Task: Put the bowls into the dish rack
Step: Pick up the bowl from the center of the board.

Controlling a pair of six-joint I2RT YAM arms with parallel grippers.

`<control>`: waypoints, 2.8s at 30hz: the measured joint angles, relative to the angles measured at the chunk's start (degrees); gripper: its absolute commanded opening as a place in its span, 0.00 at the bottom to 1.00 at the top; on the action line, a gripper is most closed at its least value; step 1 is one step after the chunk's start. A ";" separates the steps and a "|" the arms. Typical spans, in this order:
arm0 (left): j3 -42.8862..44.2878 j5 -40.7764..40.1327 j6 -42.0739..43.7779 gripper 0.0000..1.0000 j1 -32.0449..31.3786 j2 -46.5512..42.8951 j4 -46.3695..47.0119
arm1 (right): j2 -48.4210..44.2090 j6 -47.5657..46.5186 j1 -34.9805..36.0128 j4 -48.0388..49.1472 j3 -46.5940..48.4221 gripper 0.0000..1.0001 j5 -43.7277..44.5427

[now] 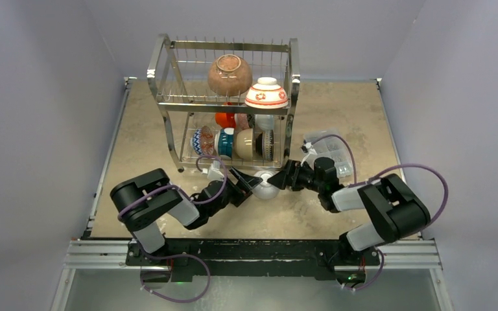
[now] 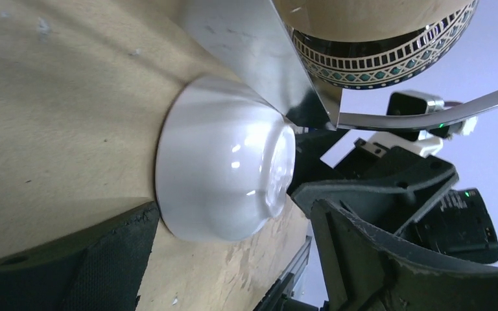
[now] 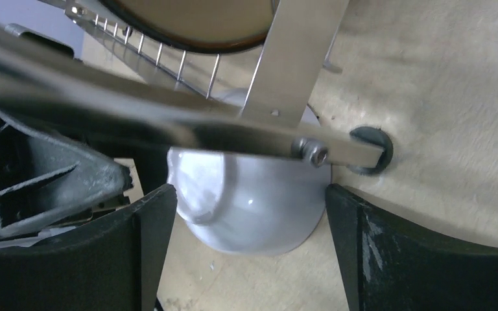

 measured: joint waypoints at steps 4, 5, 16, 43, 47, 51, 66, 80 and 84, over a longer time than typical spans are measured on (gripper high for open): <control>0.26 1.62 0.55 0.86 0.07 3.96 5.88 | 4.83 0.63 -0.37 7.63 -0.26 0.83 -2.34; 0.09 1.99 0.76 0.86 0.11 4.52 7.17 | 5.44 0.94 -0.63 9.68 -0.94 0.83 -2.78; -0.76 1.40 4.79 0.71 0.11 3.15 9.94 | 8.81 6.23 -0.11 21.59 -6.56 0.81 -10.32; -1.55 7.43 9.42 0.00 -0.44 -1.62 18.82 | -19.08 3.41 -0.04 1.36 -6.67 0.99 -12.35; -1.62 8.90 13.27 0.00 -0.44 -11.52 11.91 | -30.08 -0.57 -0.04 -11.02 -3.76 0.99 -11.30; 0.26 9.31 19.47 0.00 -0.44 -24.81 -1.57 | -37.27 -3.89 -0.04 -20.63 -0.13 0.99 -10.45; 28.96 12.24 48.28 0.00 -0.44 -47.34 -57.05 | -41.99 -11.58 -0.04 -34.03 14.84 0.99 -12.90; 61.13 17.77 59.34 0.00 -0.44 -39.41 -77.59 | -39.56 -15.41 -0.02 -38.91 29.22 0.99 -16.63; 68.00 16.13 60.48 0.00 0.00 -35.91 -78.79 | -38.27 -15.39 0.00 -38.51 32.17 0.99 -17.90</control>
